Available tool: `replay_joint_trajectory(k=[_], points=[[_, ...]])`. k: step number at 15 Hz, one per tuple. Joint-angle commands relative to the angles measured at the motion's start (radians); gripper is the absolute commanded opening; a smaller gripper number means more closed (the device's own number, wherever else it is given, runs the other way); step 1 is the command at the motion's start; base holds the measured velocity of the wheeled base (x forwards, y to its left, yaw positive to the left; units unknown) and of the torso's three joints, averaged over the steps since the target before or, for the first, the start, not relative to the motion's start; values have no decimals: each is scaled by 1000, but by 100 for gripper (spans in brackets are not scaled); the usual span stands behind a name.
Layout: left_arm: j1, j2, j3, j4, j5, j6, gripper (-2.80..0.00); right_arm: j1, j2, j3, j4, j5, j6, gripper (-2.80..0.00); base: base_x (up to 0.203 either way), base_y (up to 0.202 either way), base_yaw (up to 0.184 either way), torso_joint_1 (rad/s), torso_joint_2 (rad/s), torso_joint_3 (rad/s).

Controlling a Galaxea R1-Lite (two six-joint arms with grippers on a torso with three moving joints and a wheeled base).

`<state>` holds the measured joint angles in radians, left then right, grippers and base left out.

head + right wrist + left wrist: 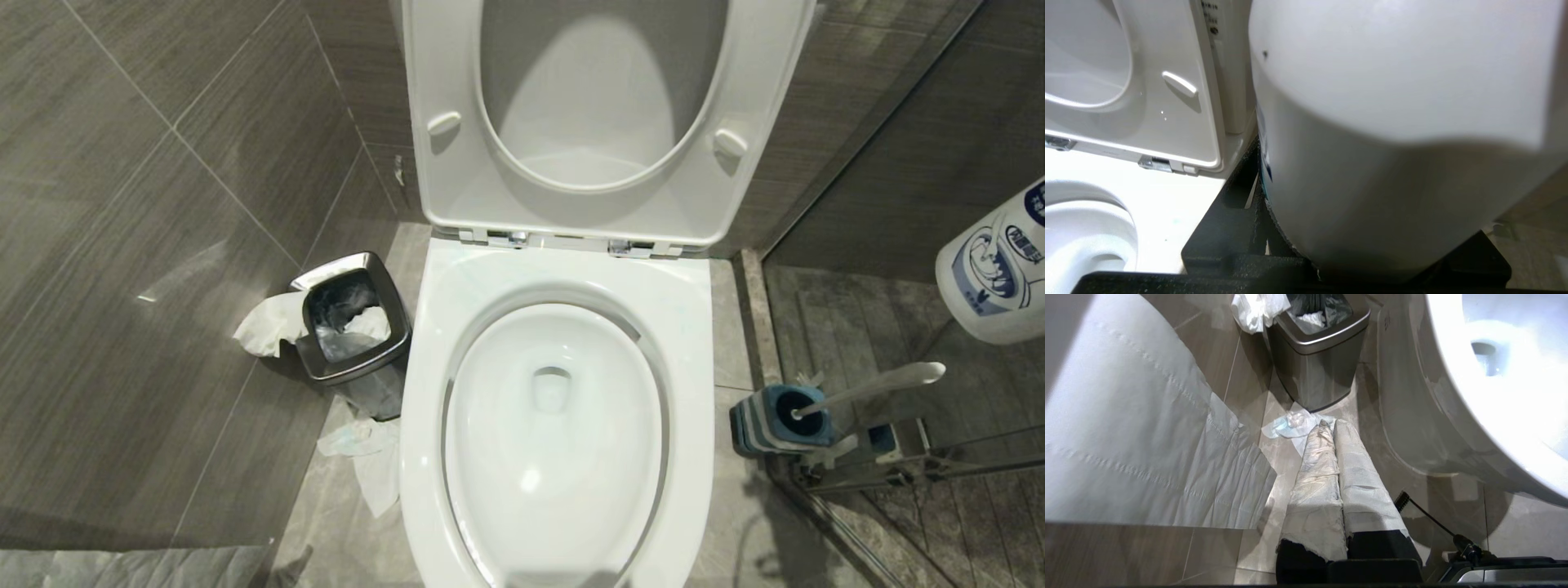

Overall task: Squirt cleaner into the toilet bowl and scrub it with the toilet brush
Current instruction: Pour in the cleaning agent

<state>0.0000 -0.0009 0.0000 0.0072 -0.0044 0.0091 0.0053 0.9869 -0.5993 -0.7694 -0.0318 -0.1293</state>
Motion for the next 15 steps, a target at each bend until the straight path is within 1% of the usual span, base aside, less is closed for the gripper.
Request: replay_joint_trajectory(k=[1, 6, 10, 12, 13, 15], points=[[0, 1, 2, 0, 0, 0, -280, 1, 18, -17, 16, 0, -1, -280, 0, 0, 0, 2, 2, 207], [0, 1, 3, -1, 0, -1, -280, 1, 17, -102, 172, -3, -1, -280, 0, 0, 0, 1, 3, 182], [0, 1, 2, -1, 0, -1, -280, 25, 40, -191, 309, -4, -1, -280, 0, 0, 0, 2, -2, 26], [0, 1, 2, -1, 0, -3, -280, 40, 92, -247, 344, -8, -17, -280, 0, 0, 0, 0, 0, 0], [0, 1, 3, 0, 0, -3, -280, 54, 125, -276, 348, -20, -35, -280, 0, 0, 0, 0, 0, 0], [0, 1, 3, 0, 0, -6, -280, 133, 178, -327, 350, -87, -58, -280, 0, 0, 0, 0, 0, 0]])
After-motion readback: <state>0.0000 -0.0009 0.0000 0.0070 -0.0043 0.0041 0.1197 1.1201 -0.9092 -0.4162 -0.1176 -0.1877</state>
